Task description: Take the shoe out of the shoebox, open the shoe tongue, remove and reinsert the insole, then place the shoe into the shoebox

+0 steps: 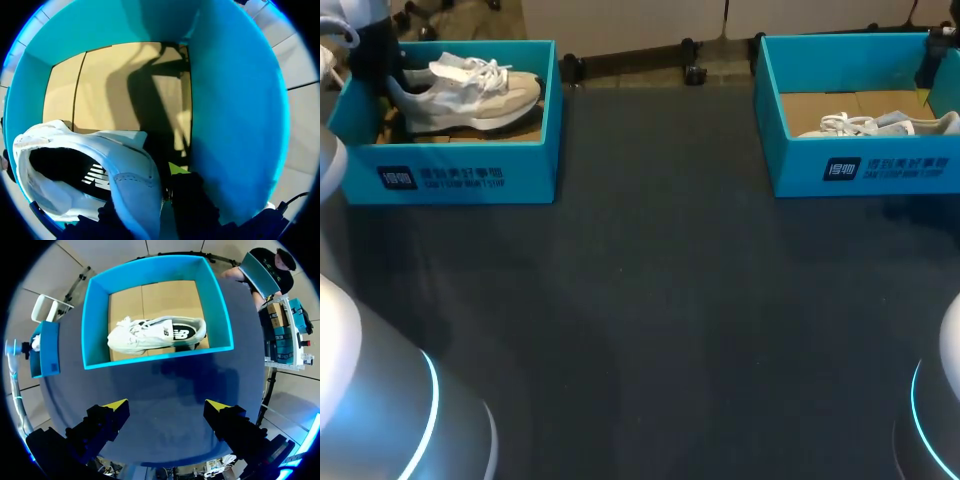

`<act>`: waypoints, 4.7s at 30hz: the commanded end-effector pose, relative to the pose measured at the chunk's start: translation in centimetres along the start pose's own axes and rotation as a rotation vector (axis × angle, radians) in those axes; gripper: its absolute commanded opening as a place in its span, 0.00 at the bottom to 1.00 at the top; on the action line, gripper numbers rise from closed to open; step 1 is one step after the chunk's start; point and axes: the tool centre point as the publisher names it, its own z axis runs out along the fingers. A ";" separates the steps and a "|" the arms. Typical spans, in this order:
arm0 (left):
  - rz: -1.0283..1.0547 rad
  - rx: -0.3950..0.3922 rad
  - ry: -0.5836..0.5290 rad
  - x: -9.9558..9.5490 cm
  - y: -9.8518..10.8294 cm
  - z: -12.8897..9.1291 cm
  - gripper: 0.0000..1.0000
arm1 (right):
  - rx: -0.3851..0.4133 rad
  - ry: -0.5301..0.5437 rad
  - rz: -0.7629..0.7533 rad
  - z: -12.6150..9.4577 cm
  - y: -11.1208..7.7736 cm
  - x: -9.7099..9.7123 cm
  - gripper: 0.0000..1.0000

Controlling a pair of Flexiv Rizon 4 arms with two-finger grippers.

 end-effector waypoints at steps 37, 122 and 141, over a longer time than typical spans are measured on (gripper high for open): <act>-0.044 -0.090 0.067 -0.7 -7.4 -21.0 0.00 | -0.003 -0.001 0.002 0.0 -0.1 0.0 1.00; 0.094 -0.210 0.043 -29.9 -43.1 -17.9 0.00 | -0.003 -0.001 0.002 0.0 -0.1 0.0 1.00; 0.096 -0.064 0.073 -35.1 -44.9 -13.8 0.00 | -0.003 -0.001 0.002 0.0 -0.1 0.0 1.00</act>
